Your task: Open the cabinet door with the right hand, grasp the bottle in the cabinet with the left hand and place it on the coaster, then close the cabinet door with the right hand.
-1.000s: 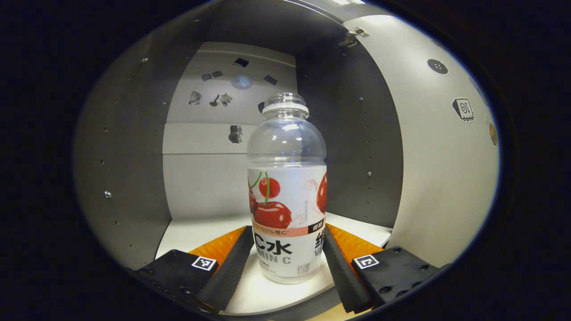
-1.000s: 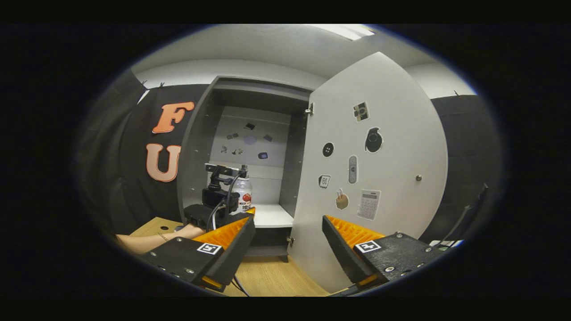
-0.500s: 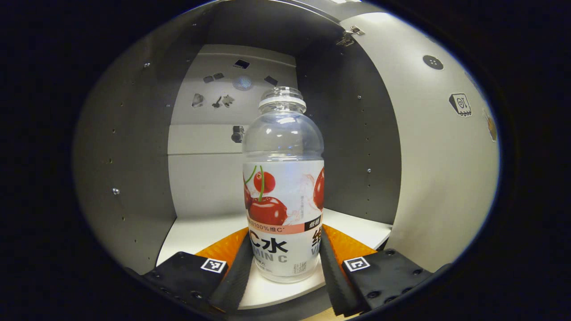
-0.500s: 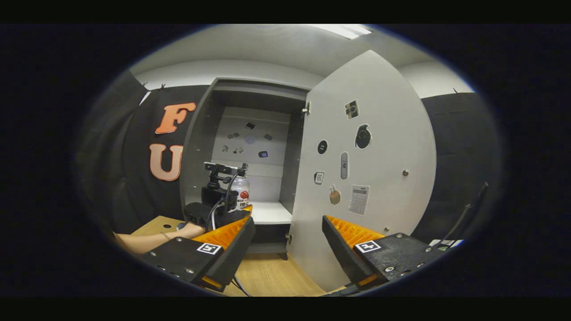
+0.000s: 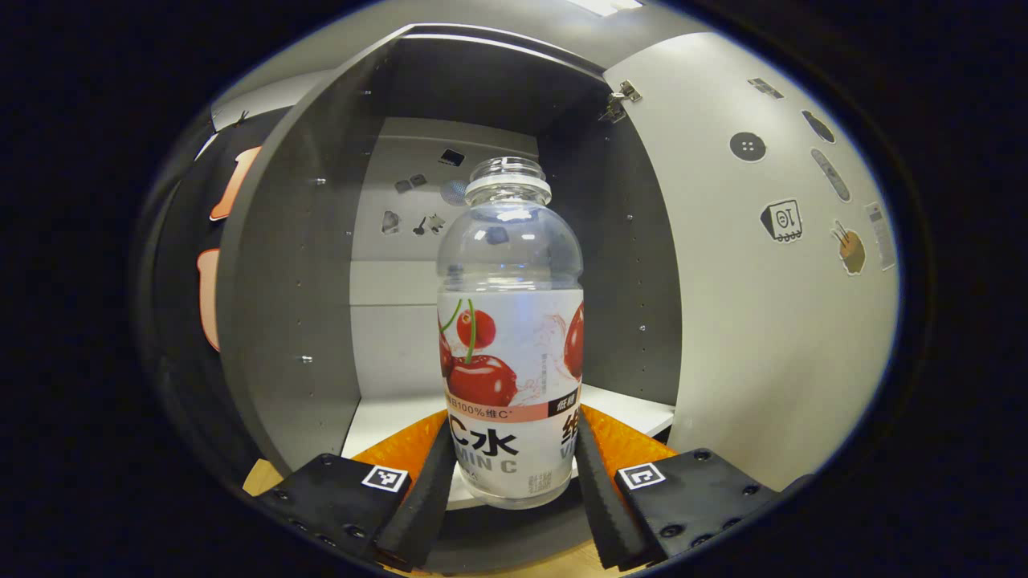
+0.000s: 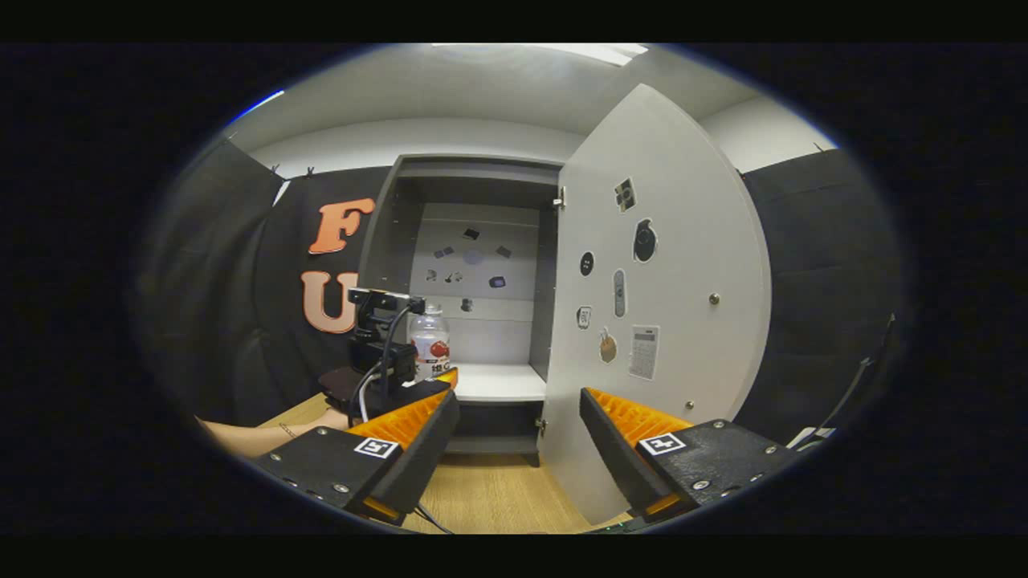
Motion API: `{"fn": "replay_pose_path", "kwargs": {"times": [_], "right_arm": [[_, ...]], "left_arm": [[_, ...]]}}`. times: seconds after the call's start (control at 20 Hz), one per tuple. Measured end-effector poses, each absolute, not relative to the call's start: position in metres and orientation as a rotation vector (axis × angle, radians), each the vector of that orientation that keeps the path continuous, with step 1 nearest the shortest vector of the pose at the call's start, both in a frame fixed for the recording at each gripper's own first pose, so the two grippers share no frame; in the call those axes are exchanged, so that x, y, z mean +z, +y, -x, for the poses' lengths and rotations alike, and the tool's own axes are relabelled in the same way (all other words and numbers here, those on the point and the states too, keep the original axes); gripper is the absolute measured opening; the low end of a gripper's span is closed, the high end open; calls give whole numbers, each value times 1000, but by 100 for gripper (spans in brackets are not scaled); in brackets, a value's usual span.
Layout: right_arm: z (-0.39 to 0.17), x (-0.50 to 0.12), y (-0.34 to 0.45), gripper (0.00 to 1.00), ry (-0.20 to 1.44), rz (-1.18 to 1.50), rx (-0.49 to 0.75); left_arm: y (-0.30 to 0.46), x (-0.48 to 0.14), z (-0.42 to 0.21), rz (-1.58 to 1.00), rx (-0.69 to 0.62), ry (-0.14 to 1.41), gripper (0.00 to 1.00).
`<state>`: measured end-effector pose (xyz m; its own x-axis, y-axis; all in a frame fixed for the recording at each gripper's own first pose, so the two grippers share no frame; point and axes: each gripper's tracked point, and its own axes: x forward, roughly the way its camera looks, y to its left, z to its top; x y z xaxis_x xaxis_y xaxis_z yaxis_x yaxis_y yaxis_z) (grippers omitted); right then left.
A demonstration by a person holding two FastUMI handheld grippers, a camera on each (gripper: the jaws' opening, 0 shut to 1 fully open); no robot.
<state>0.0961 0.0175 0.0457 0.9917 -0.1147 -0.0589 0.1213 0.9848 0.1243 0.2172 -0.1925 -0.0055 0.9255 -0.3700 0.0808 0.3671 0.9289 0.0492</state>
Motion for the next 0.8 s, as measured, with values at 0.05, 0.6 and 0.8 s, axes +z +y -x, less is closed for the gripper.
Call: {"fn": "replay_pose_path", "kwargs": {"times": [0.05, 0.6, 0.8], "right_arm": [[-93, 43, 19, 93, 54, -128, -102], [-73, 22, 41, 93, -15, -3, 70], [-76, 16, 62, 93, -33, 31, 85]], "left_arm": [[-187, -7, -207, -30, -363, -93, 81], [-110, -55, -82, -7, -174, -79, 80], [-91, -90, -59, -35, -147, -67, 80]]}}
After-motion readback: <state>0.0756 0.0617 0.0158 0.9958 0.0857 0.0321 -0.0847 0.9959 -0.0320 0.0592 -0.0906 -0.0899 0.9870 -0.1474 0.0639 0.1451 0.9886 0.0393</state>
